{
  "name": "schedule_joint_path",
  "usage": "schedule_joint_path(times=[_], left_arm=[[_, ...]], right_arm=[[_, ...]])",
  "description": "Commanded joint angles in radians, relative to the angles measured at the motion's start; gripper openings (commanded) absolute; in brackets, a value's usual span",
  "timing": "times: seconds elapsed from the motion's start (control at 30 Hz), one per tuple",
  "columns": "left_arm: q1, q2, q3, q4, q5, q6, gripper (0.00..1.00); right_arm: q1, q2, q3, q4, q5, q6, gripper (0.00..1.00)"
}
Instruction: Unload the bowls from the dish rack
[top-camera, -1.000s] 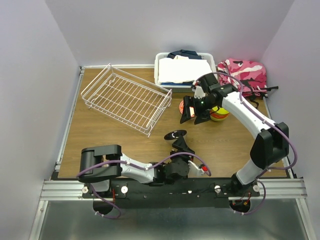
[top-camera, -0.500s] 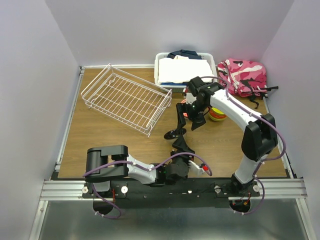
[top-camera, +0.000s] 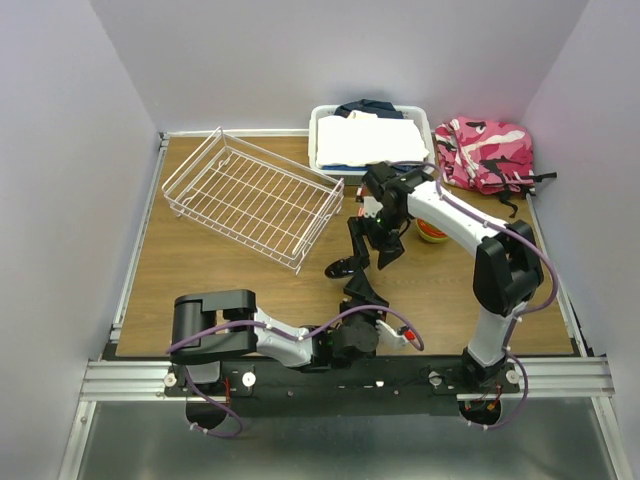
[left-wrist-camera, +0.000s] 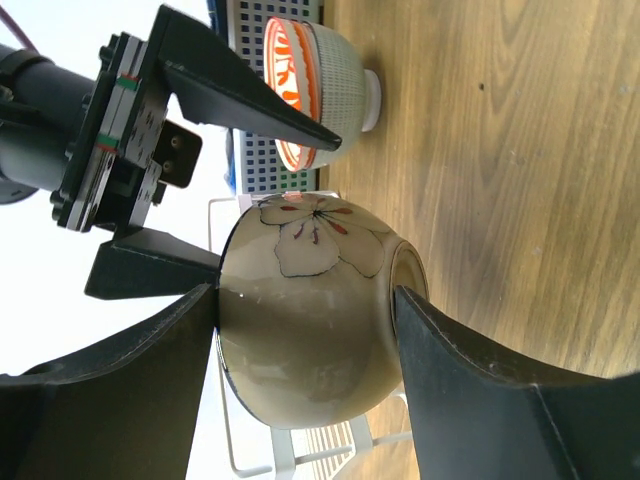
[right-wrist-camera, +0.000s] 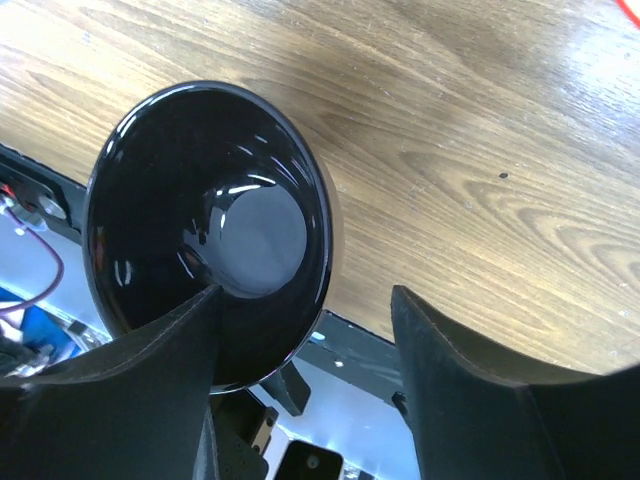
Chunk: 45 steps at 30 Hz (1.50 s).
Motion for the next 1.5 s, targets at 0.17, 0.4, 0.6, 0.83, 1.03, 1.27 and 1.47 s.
schedule_joint_path(times=[0.17,0.4,0.6,0.83,1.03,1.27,1.47], left_arm=[[0.002,-0.002,0.029,-0.009,-0.026,0.023,0.3],[0.002,-0.019,0.022,-0.024,0.004,0.001,0.3],[0.003,-0.017,0.017,-0.008,0.008,0.004,0.3],[0.002,-0.016,0.014,0.008,0.004,-0.002,0.32],[0.003,-0.02,0.011,0.017,-0.002,-0.033,0.65],[0.0,-0.022,0.014,0.037,-0.019,-0.092,0.86],[-0.012,-0.034,0.02,0.06,-0.023,-0.155,0.98]], right_arm=[[0.027,0.056,-0.021,0.01,-0.039,-0.007,0.55],[0.043,0.102,0.012,0.023,-0.026,0.019,0.38],[0.047,0.122,0.033,0.024,-0.025,0.021,0.18],[0.047,0.094,0.055,0.043,0.007,0.033,0.01],[0.047,0.048,0.048,0.119,0.043,0.057,0.01],[0.046,-0.023,0.002,0.198,0.162,0.083,0.01],[0.027,-0.095,-0.076,0.283,0.25,0.09,0.01]])
